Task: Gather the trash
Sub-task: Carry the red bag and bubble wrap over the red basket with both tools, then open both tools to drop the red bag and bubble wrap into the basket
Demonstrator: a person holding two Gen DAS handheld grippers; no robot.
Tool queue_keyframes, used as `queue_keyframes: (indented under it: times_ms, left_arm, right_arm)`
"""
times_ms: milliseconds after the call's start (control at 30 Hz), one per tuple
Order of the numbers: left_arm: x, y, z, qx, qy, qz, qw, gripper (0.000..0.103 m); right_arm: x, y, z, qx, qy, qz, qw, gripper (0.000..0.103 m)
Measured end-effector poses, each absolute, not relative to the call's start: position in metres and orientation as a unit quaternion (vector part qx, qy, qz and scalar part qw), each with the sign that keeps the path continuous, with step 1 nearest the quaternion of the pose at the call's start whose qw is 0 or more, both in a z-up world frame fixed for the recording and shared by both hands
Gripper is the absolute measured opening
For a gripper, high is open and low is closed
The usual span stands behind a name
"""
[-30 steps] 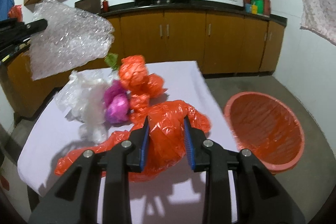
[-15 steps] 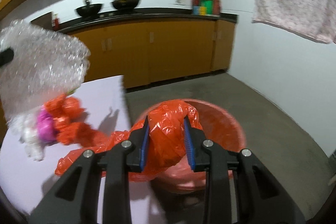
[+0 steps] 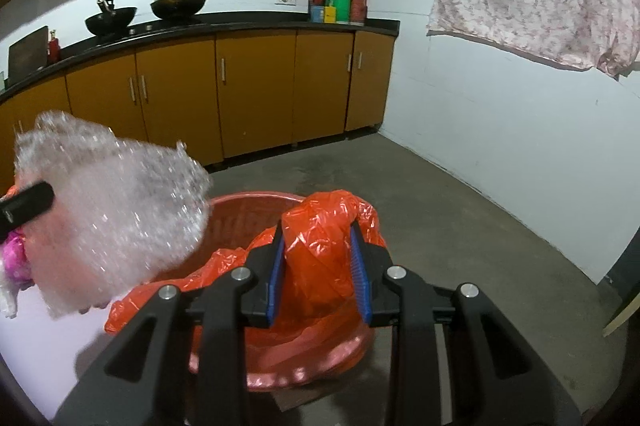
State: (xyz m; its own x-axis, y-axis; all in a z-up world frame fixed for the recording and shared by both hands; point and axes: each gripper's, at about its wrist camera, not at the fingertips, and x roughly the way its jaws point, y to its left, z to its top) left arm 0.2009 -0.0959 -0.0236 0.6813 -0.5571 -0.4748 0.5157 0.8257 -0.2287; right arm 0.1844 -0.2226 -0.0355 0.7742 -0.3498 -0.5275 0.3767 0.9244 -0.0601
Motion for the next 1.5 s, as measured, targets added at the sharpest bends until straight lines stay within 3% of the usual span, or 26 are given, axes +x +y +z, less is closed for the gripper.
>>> queue_keyframes:
  times_ms: [400, 667, 800, 933, 1167, 1300, 1500]
  left_arm:
    - [0.228, -0.120, -0.055, -0.018, 0.309, -0.319, 0.896, 0.003]
    - [0.231, -0.116, -0.067, -0.013, 0.325, -0.325, 0.888, 0.005]
    - [0.233, -0.112, -0.069, -0.016, 0.332, -0.316, 0.889, 0.014]
    - [0.234, -0.106, -0.066, -0.023, 0.326, -0.311, 0.893, 0.036]
    - [0.228, -0.096, -0.054, -0.028, 0.311, -0.293, 0.904, 0.038]
    - [0.218, -0.068, -0.049, -0.036, 0.296, -0.257, 0.919, 0.049]
    - [0.197, -0.008, -0.047, -0.029, 0.276, -0.171, 0.945, 0.056]
  right_arm:
    - [0.211, -0.232, -0.052, 0.026, 0.284, -0.190, 0.939, 0.030]
    - [0.211, -0.246, -0.059, 0.047, 0.284, -0.183, 0.940, 0.051]
    - [0.211, -0.247, -0.059, 0.046, 0.286, -0.183, 0.940, 0.053]
    - [0.208, -0.246, -0.058, 0.044, 0.283, -0.185, 0.940, 0.056]
    - [0.199, -0.239, -0.049, 0.045, 0.275, -0.183, 0.943, 0.063]
    - [0.196, -0.225, -0.042, 0.045, 0.269, -0.166, 0.948, 0.064]
    - [0.197, -0.184, -0.041, 0.054, 0.272, -0.114, 0.954, 0.064]
